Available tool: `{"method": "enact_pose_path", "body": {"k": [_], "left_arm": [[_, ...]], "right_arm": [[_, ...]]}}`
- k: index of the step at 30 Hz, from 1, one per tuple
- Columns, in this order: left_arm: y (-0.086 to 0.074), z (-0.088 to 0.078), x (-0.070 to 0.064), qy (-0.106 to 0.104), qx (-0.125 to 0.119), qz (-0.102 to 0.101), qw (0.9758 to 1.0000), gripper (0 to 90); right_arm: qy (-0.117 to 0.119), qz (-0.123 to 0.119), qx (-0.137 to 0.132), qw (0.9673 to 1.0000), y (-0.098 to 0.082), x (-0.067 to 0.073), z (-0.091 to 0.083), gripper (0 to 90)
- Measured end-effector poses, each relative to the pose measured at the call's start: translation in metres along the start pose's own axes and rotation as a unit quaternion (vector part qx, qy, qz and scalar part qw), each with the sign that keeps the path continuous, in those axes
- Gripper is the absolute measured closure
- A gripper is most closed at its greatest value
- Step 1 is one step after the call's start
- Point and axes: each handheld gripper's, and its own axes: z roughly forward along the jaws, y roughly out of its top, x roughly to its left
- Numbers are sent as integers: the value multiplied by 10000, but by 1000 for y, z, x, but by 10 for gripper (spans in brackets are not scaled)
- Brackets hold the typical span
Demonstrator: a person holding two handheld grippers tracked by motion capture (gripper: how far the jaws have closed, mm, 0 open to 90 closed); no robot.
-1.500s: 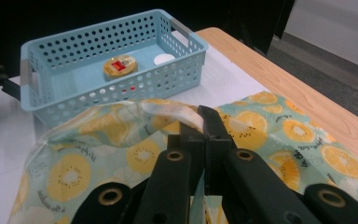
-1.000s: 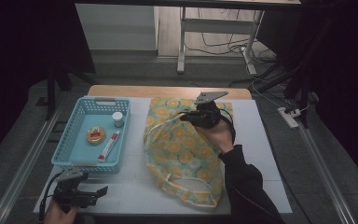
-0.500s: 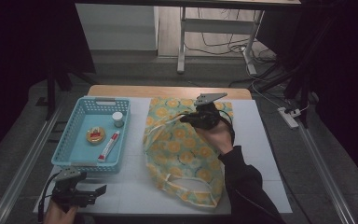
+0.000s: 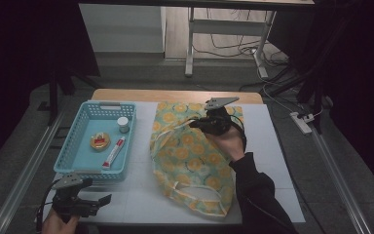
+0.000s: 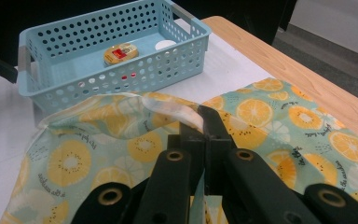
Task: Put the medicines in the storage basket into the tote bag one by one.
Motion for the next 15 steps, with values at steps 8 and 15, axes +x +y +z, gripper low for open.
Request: {"method": "enact_pose_path", "body": {"k": [8,15], "left_arm": [[10,-16,-4,40,-149,-78,9999,16],[17,-24,0,64,-240,8,9997,11]], "right_arm": [[-25,4,21,10000,-1,-1,0,899],[-40,6,14,10000,-1,-1,-1,899]]}}
